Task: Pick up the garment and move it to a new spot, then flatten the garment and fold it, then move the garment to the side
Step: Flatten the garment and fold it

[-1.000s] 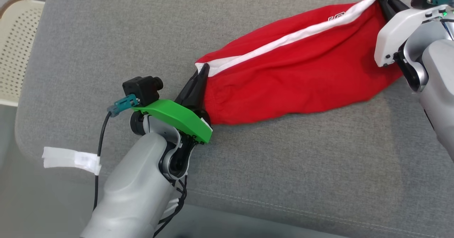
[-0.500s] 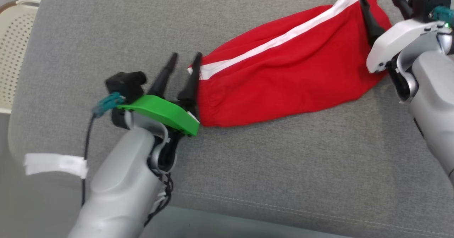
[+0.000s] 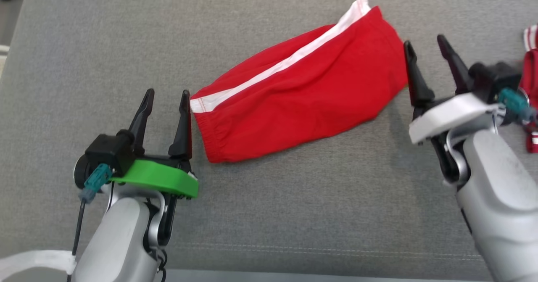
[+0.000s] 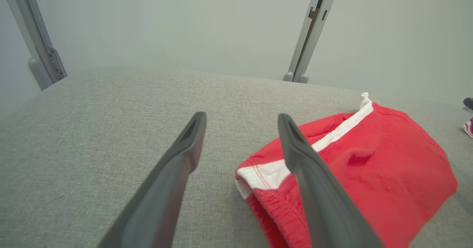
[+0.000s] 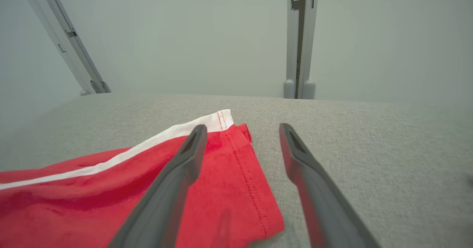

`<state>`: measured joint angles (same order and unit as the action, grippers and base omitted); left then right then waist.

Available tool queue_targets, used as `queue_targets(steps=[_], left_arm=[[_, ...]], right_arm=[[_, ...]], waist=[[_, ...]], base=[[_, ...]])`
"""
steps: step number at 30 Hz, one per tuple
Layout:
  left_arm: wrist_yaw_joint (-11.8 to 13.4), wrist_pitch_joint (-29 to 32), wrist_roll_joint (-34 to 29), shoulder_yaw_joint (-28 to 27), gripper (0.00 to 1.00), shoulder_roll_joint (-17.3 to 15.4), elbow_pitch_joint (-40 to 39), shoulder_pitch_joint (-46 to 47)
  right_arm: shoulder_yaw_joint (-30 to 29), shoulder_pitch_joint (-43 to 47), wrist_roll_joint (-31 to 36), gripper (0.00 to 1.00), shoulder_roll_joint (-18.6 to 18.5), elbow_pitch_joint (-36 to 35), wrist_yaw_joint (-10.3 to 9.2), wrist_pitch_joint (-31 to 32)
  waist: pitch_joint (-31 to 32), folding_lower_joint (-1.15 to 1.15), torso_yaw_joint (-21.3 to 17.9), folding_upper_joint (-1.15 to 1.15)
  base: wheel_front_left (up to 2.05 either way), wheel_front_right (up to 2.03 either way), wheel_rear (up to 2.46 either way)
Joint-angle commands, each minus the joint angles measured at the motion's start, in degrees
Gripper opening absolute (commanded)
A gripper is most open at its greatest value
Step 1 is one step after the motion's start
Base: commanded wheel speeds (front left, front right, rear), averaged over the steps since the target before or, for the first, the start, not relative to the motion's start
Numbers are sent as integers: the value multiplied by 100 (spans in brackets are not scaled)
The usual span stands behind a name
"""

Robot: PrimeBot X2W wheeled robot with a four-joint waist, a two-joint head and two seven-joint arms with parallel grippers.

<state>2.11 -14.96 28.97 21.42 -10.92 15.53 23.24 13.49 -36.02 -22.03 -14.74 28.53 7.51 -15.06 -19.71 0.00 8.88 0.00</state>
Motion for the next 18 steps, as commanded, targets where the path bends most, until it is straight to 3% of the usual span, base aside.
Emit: queue_targets(steps=[1,10,18], left_arm=[[40,-24,-62,-44,100,-53,-32,-111],[135,-25,-420,-333,100,-102,-264,-828],[193,-25,-560,-469,100,-38,-221,-1272]], right_arm=[[-82,218,102,100,61,-128,-5,-14],[-755,1757,703,100,671,-1378,-5,-15],[-974,2517,811,100,907,-1742,-5,-15]], waist=[[259,0,-250,0],[729,0,-497,0],[1047,0,-588,0]], base=[[0,0,0],[0,0,0],[0,0,0]])
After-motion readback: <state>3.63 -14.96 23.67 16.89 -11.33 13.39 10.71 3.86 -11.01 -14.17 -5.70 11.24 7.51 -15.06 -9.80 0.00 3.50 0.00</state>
